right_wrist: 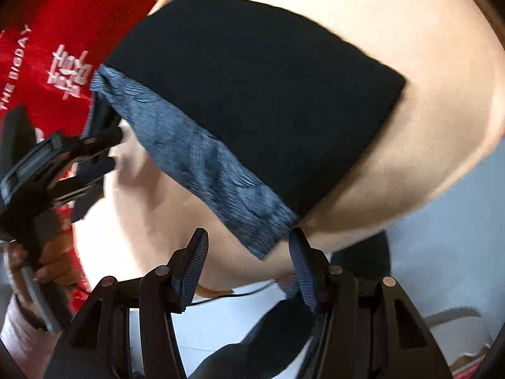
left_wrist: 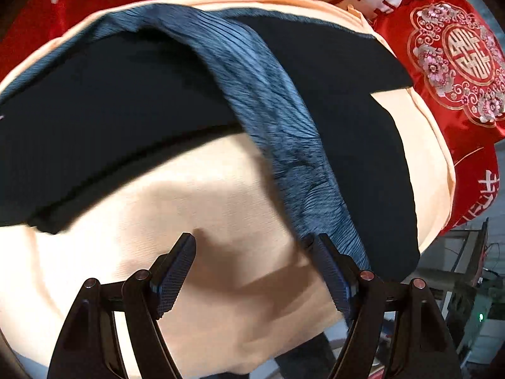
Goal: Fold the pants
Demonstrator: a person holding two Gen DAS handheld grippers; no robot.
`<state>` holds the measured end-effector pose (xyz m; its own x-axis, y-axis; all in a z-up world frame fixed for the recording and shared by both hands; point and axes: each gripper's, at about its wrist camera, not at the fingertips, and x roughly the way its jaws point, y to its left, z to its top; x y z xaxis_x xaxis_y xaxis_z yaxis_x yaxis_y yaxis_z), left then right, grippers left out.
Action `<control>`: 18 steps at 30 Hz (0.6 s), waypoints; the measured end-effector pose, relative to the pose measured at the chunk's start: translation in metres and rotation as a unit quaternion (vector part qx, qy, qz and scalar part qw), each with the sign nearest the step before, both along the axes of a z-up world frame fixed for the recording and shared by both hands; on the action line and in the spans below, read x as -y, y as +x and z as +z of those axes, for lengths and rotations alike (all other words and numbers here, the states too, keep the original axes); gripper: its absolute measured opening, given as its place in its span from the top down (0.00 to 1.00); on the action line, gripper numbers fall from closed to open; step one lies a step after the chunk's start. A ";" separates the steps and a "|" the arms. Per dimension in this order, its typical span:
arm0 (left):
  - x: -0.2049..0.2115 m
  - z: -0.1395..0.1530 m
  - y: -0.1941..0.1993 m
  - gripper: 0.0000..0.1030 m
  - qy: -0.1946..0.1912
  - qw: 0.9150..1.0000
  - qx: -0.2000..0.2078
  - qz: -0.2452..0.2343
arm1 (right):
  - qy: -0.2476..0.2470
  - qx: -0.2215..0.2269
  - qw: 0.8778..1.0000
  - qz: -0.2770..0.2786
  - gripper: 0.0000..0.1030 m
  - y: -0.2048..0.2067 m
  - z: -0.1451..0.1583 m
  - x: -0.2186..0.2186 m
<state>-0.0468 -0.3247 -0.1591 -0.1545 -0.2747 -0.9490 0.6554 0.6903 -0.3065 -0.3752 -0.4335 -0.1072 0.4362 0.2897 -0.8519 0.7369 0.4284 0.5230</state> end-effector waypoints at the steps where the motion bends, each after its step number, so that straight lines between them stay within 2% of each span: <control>1: 0.004 0.000 -0.003 0.24 0.000 1.000 -0.002 0.003 | 0.003 0.006 1.000 0.003 0.44 0.000 0.000 0.001; 6: 0.024 0.001 -0.013 0.24 -0.004 1.000 -0.009 0.003 | 0.040 0.023 0.999 -0.004 0.45 -0.014 -0.004 0.007; 10: 0.036 0.002 -0.022 0.24 0.002 1.000 -0.017 -0.008 | 0.067 0.020 0.998 -0.007 0.52 0.002 -0.008 0.012; 11: 0.035 0.003 -0.023 0.24 0.005 1.000 -0.016 -0.006 | 0.076 0.017 0.997 -0.005 0.64 0.004 -0.009 0.013; 12: 0.036 0.003 -0.024 0.28 0.007 1.000 -0.014 -0.003 | 0.089 0.012 0.996 0.002 0.88 0.007 -0.012 0.014; 13: 0.038 0.004 -0.024 0.35 0.007 1.000 -0.014 0.000 | 0.093 0.009 0.996 0.006 0.95 0.008 -0.012 0.015; 15: 0.038 0.003 -0.022 0.72 0.011 1.000 -0.023 0.010 | 0.094 0.015 0.995 0.009 0.95 0.009 -0.005 0.020; 17: 0.038 0.004 -0.017 0.85 0.000 0.998 -0.054 0.022 | 0.091 0.031 0.995 0.014 0.96 0.013 0.013 0.029; 18: 0.039 0.007 -0.015 0.85 -0.002 0.998 -0.059 0.029 | 0.089 0.037 0.995 0.014 0.97 0.014 0.019 0.034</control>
<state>-0.0619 -0.3640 -0.1522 -0.2488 -0.2907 -0.9239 0.5739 0.7242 -0.3824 -0.3615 -0.4672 -0.0877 0.4858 0.4464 -0.7515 0.6818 0.3446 0.6453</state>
